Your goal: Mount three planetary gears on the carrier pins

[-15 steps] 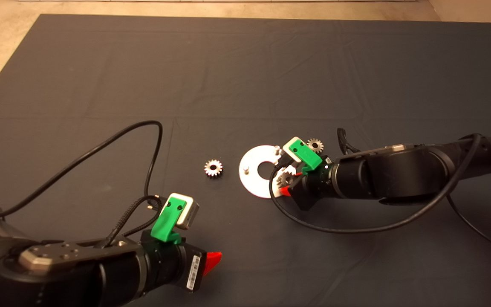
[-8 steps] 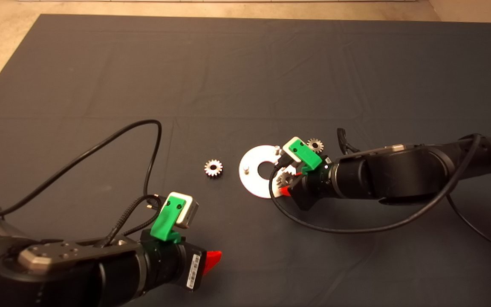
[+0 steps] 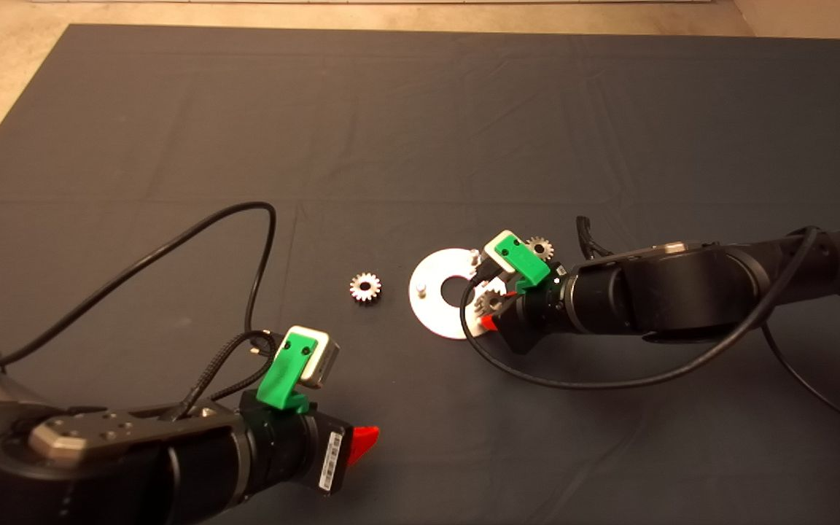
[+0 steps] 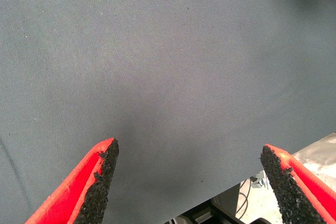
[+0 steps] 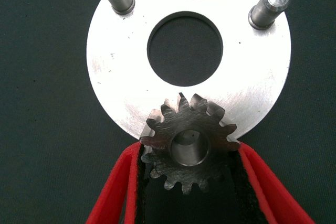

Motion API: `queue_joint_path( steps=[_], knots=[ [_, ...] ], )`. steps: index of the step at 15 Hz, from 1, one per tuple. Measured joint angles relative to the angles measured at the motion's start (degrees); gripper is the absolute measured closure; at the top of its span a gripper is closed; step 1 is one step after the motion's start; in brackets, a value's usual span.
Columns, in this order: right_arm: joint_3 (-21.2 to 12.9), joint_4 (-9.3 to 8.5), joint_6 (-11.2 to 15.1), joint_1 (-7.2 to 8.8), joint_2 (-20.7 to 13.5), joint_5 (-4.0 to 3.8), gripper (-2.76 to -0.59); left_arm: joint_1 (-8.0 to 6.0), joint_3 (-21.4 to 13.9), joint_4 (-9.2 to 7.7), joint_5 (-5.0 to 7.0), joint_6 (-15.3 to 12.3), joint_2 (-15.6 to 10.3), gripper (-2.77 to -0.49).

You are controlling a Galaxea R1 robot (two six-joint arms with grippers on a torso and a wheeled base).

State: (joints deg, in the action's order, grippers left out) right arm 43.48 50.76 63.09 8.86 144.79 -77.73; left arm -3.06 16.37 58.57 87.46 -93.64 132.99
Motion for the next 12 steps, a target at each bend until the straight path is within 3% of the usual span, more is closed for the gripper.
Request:
queue_joint_path(
  steps=[12],
  knots=[
    [0.0, -0.36, 0.0, -0.18, 0.3, -0.05, -0.92, 0.00, 0.0, -0.06, 0.00, 0.0, 0.0, -1.91]
  ],
)
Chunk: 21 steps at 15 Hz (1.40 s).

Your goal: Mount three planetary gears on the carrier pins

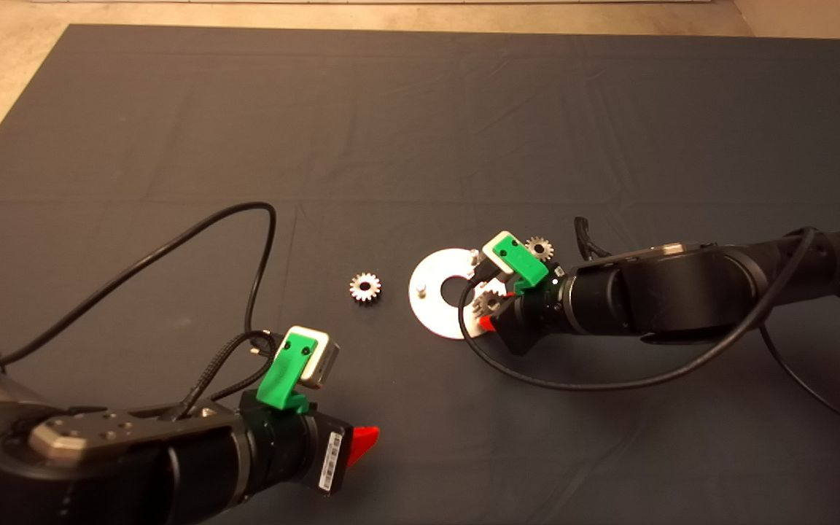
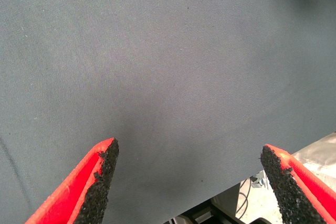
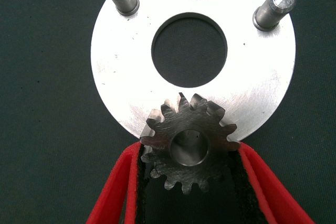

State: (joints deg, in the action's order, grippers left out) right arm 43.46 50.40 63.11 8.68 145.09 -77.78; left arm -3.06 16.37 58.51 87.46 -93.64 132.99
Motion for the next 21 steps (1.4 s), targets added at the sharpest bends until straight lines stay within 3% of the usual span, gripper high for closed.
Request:
queue_joint_path(
  steps=[4, 11, 15, 21],
  knots=[
    [-0.9, -0.48, 0.0, -1.07, 0.0, -0.16, -0.92, -0.49, 0.0, 0.00, 0.02, 0.0, 0.0, -1.91],
    [-0.9, -0.91, -0.3, -1.07, -0.1, -0.15, -0.92, -0.79, 0.0, -0.05, 0.00, 0.0, -0.2, -1.91],
    [0.5, -1.29, -2.7, -1.07, 0.0, 0.68, -0.92, -0.79, 0.0, -0.05, -0.02, -0.1, -0.2, -1.91],
    [0.5, -1.34, -3.0, -1.05, 0.0, 0.71, -0.92, -0.79, 0.0, -0.05, 0.00, -0.5, -0.1, -1.91]
  ],
)
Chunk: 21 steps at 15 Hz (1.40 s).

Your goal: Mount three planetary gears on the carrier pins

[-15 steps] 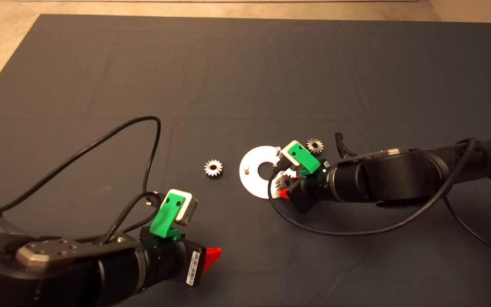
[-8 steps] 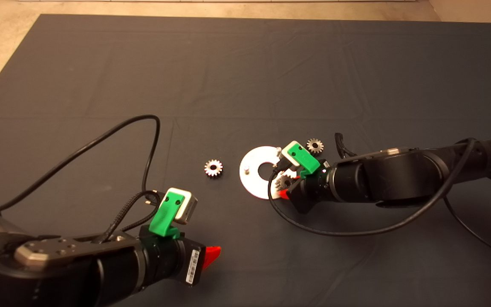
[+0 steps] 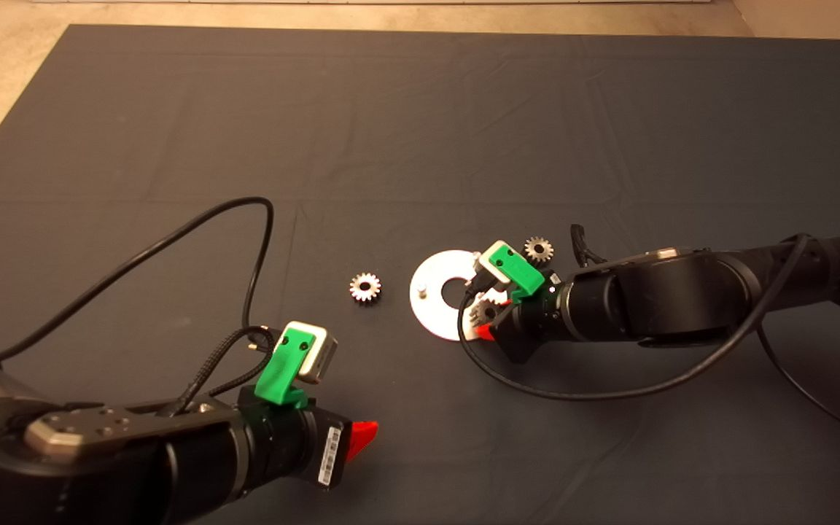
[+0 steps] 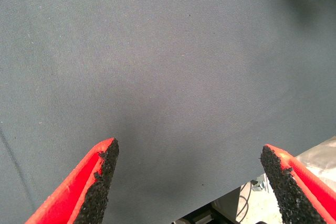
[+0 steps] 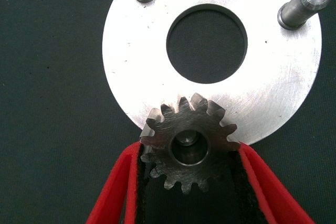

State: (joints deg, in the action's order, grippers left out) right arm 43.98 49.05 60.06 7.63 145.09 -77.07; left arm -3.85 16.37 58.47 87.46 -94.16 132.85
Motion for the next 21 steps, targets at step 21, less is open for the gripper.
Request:
queue_joint_path(
  steps=[21],
  knots=[
    [0.4, -1.16, 0.0, 0.30, 0.0, 0.44, -1.06, -0.66, 0.0, -0.01, 0.01, -0.4, 0.0, -1.91]
  ],
)
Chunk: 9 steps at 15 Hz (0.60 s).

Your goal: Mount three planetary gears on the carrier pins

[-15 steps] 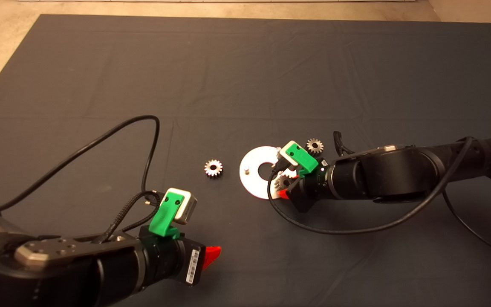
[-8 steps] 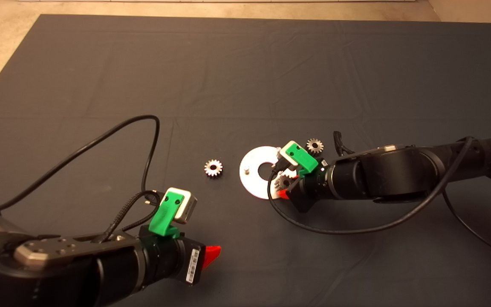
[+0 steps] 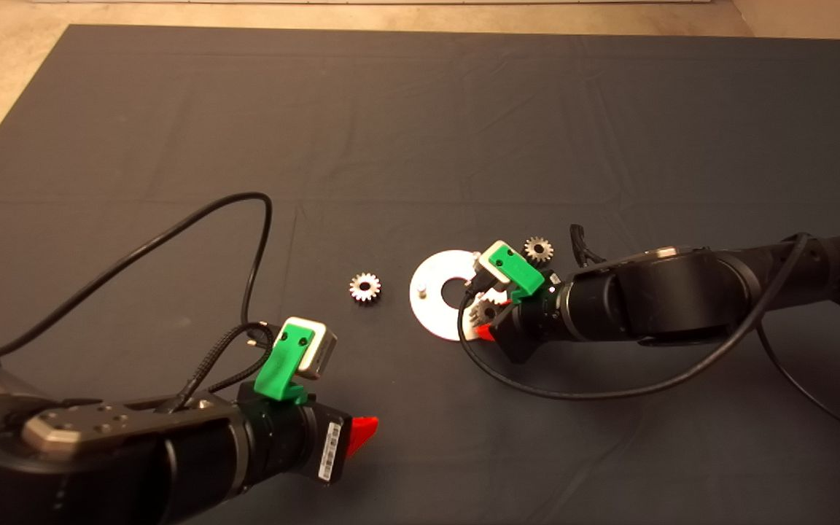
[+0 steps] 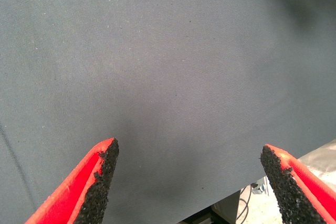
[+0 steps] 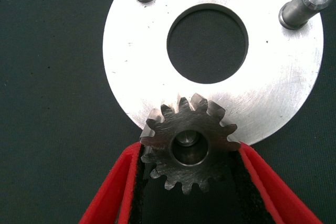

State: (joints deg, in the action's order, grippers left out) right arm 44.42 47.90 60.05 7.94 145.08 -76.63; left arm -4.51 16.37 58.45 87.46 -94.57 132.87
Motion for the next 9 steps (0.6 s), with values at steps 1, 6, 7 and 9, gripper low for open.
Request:
queue_joint_path(
  steps=[1, 6, 7, 9],
  knots=[
    [0.1, -0.19, 0.0, -0.05, 0.0, 0.17, -1.13, -0.02, 0.0, 0.01, -0.01, 0.0, 0.0, -1.91],
    [0.9, -1.39, 0.0, -0.78, 0.0, -0.62, -1.27, -0.30, 0.0, 0.00, -0.01, -0.1, 0.0, -1.91],
    [0.9, -1.46, 0.0, -0.77, 0.0, -0.60, -1.27, -0.30, 0.0, 0.00, -0.01, -0.1, 0.0, -1.91],
    [0.9, -1.54, 0.0, -0.77, 0.0, -0.52, -1.34, -0.30, 0.0, 0.00, -0.01, -0.1, 0.0, -1.91]
  ],
)
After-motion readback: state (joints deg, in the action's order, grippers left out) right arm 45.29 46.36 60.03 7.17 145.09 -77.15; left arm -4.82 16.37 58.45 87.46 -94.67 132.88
